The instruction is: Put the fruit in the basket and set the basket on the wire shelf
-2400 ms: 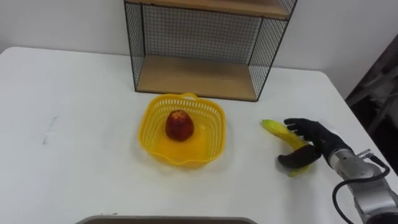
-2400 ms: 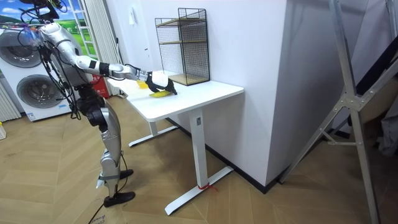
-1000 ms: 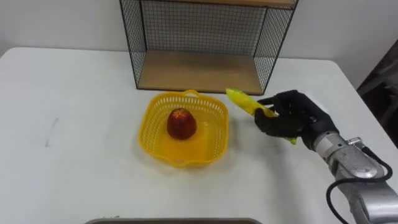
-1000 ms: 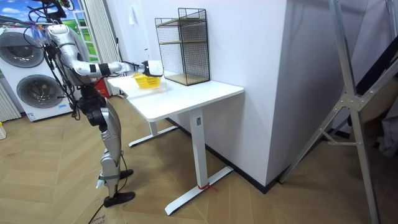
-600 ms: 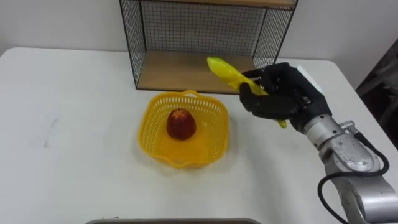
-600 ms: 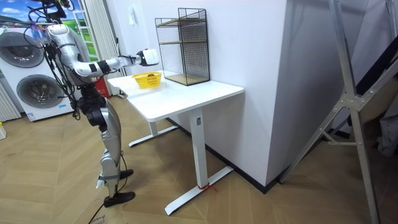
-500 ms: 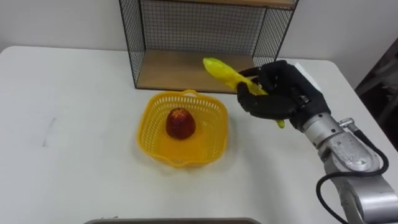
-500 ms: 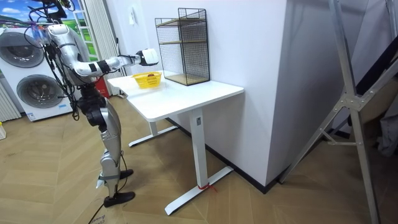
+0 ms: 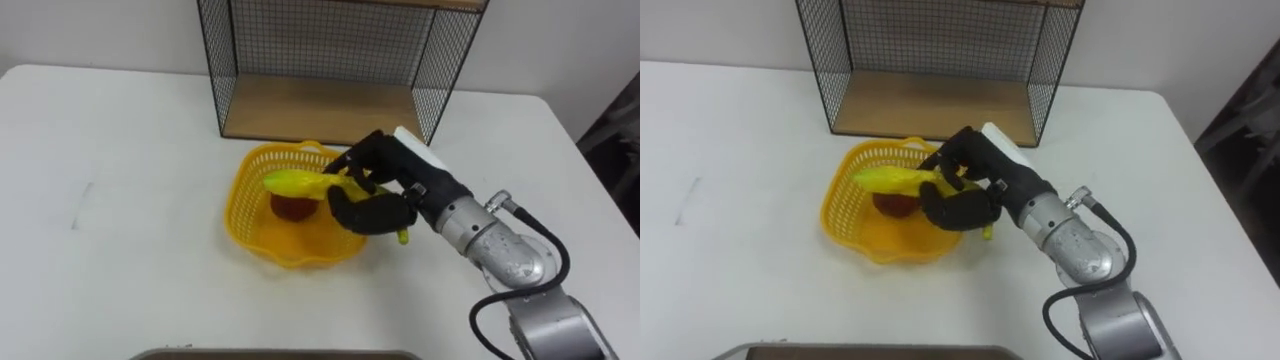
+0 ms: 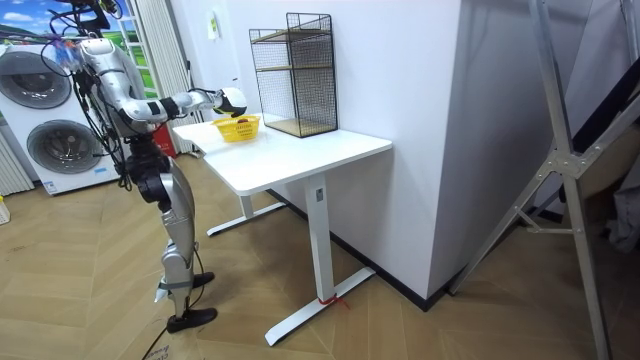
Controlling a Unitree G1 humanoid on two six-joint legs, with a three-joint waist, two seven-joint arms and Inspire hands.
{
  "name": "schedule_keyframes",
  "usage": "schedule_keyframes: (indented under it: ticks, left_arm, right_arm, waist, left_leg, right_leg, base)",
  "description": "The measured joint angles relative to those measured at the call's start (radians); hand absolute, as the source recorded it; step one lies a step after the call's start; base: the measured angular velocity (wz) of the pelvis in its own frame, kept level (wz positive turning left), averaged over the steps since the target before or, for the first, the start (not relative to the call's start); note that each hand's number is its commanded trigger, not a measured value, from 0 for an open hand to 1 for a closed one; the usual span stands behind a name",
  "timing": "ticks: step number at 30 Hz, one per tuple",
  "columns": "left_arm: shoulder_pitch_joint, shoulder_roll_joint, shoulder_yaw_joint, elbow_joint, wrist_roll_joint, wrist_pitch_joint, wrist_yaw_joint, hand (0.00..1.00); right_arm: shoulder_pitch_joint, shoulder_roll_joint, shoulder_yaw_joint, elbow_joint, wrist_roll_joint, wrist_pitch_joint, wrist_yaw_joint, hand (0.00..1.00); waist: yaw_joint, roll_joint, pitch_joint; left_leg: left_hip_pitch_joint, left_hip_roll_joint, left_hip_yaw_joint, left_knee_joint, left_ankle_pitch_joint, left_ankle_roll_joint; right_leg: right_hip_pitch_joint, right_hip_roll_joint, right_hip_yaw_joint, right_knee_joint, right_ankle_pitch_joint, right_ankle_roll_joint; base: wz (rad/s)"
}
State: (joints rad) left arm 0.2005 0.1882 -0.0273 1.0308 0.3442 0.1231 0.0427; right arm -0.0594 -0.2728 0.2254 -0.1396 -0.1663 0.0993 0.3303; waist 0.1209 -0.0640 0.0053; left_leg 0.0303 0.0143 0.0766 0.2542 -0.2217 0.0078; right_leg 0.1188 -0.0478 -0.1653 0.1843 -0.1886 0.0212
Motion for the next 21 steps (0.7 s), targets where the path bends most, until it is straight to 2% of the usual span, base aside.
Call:
schedule_keyframes:
  ticks: [3,7,9,10,11,12,13,14,19,21]
  left_arm:
    - [0.002,-0.002,-0.02,0.003,0.0,0.001,0.019,0.0]
    - [0.002,-0.011,-0.028,0.003,0.0,0.001,0.027,0.0]
    - [0.002,-0.016,-0.028,0.003,0.0,0.001,0.032,0.0]
    - [0.001,-0.017,-0.029,0.003,0.0,0.001,0.032,0.0]
    - [0.001,-0.017,-0.029,0.002,0.0,0.001,0.032,0.0]
    - [0.0,-0.017,-0.029,0.001,0.0,0.001,0.032,0.0]
    - [0.0,-0.017,-0.029,-0.001,0.0,0.001,0.032,0.0]
    - [-0.001,-0.017,-0.029,-0.001,0.0,0.001,0.033,0.0]
    - [-0.005,-0.017,-0.033,-0.001,0.0,0.001,0.034,0.0]
    - [-0.007,-0.018,-0.033,-0.001,0.0,0.001,0.035,0.0]
  right_arm:
    - [0.0,0.022,0.004,0.035,-0.001,0.001,-0.007,1.0]
    - [0.001,0.028,0.022,0.079,-0.002,0.003,-0.01,1.0]
    - [0.001,0.035,0.022,0.08,-0.001,0.003,-0.01,1.0]
    - [0.001,0.037,0.022,0.08,-0.002,0.003,-0.01,0.89]
    - [0.001,0.038,0.022,0.08,-0.002,0.003,-0.01,0.7]
    - [0.001,0.039,0.022,0.08,-0.002,0.003,-0.01,0.61]
    - [0.001,0.04,0.022,0.08,-0.002,0.003,-0.01,0.56]
    - [0.001,0.04,0.022,0.08,-0.002,0.003,-0.011,0.35]
    - [0.001,0.04,0.024,0.08,-0.003,0.003,-0.014,0.04]
    - [0.001,0.04,0.024,0.08,-0.005,0.003,-0.014,0.02]
  waist:
    - [-0.002,0.003,0.0024]
    - [-0.003,0.01,0.006]
    - [-0.004,0.012,0.0051]
    - [-0.004,0.012,0.0049]
    - [-0.004,0.012,0.0048]
    - [-0.004,0.012,0.0047]
    - [-0.005,0.013,0.0042]
    - [-0.005,0.013,0.0035]
    - [-0.004,0.017,0.0021]
    - [-0.004,0.018,0.0025]
  left_leg:
    - [-0.001,0.0,-0.003,0.001,0.0,0.0]
    - [-0.006,0.0,-0.006,0.002,0.0,0.0]
    - [-0.01,0.0,-0.006,0.002,0.0,0.0]
    - [-0.011,0.0,-0.006,0.003,0.0,0.0]
    - [-0.011,0.0,-0.006,0.003,0.0,0.0]
    - [-0.013,0.0,-0.007,0.003,0.0,0.0]
    - [-0.016,-0.001,-0.009,0.004,0.0,0.0]
    - [-0.019,-0.001,-0.01,0.005,0.0,0.0]
    - [-0.021,-0.001,-0.012,0.005,0.0,0.0]
    - [-0.02,-0.001,-0.012,0.005,0.0,0.0]
  right_leg:
    - [0.0,0.0,-0.003,0.0,0.0,0.0]
    - [-0.003,0.0,-0.005,0.0,0.0,0.0]
    - [-0.007,0.0,-0.005,0.001,0.0,0.0]
    - [-0.007,0.0,-0.006,0.001,0.0,0.0]
    - [-0.008,0.0,-0.007,0.001,0.0,0.0]
    - [-0.009,0.0,-0.009,0.001,0.0,0.0]
    - [-0.01,0.0,-0.012,0.001,0.0,0.0]
    - [-0.011,0.0,-0.013,0.001,0.0,0.0]
    - [-0.014,0.0,-0.017,0.001,0.0,0.0]
    - [-0.014,0.0,-0.017,0.001,0.0,0.0]
  base:
    - [0.0]
    - [0.0]
    - [0.0]
    - [0.0]
    - [0.0]
    - [0.04]
    - [0.05]
    - [0.05]
    - [0.0]
    - [0.0]
